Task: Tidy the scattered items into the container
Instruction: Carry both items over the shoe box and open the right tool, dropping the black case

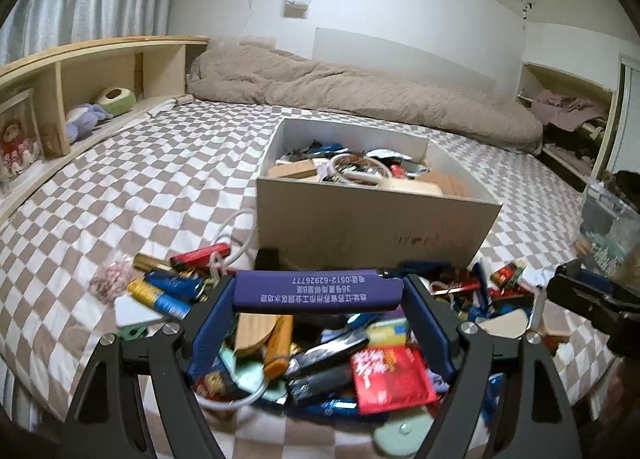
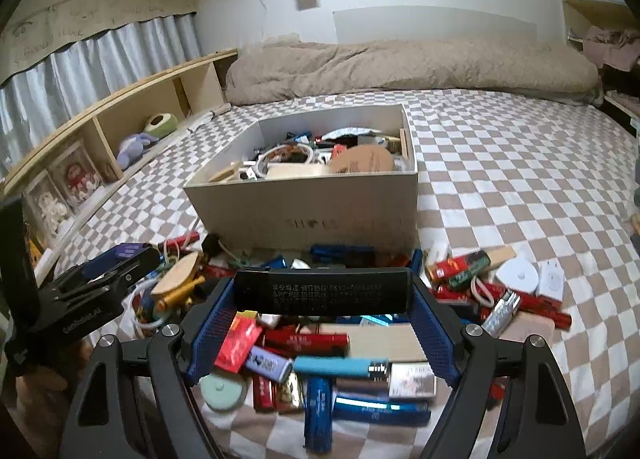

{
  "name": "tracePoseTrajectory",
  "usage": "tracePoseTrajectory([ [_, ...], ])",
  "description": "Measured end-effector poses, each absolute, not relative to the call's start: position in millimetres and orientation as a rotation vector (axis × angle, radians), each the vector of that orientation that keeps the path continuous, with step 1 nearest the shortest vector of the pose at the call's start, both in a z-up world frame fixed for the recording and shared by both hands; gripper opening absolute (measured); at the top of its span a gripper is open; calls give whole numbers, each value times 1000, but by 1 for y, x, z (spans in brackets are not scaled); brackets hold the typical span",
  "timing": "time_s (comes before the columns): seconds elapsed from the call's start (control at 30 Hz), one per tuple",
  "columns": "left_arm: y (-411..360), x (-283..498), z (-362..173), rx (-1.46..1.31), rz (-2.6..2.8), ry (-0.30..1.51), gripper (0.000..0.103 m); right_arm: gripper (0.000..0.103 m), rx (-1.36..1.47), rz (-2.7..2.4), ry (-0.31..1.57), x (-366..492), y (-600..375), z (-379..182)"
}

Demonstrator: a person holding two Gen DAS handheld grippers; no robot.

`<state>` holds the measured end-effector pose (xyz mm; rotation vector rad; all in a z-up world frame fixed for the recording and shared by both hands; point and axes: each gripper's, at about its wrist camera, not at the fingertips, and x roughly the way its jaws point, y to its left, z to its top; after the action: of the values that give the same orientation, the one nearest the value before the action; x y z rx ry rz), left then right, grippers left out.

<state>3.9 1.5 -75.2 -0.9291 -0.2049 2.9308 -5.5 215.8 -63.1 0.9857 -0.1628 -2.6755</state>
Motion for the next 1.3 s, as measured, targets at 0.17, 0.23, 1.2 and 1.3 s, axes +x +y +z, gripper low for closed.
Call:
tracePoseTrajectory([
  [0.17,5,-13,-66,-912,2890,-235,82,84,964,-2661,-196,-18,217,-56],
  [0.23,8,-20,-61,-898,2882,-227,82,84,952,-2657,-183,-23,215,-53],
  [1.2,11,-111,-29,-790,2862,-210,82,84,1002,-2664,-335,-146,222,-24],
  [1.3,7,-115,-34,-807,2861,-210,82,84,1058,-2653,-326,-161,213,-30],
])
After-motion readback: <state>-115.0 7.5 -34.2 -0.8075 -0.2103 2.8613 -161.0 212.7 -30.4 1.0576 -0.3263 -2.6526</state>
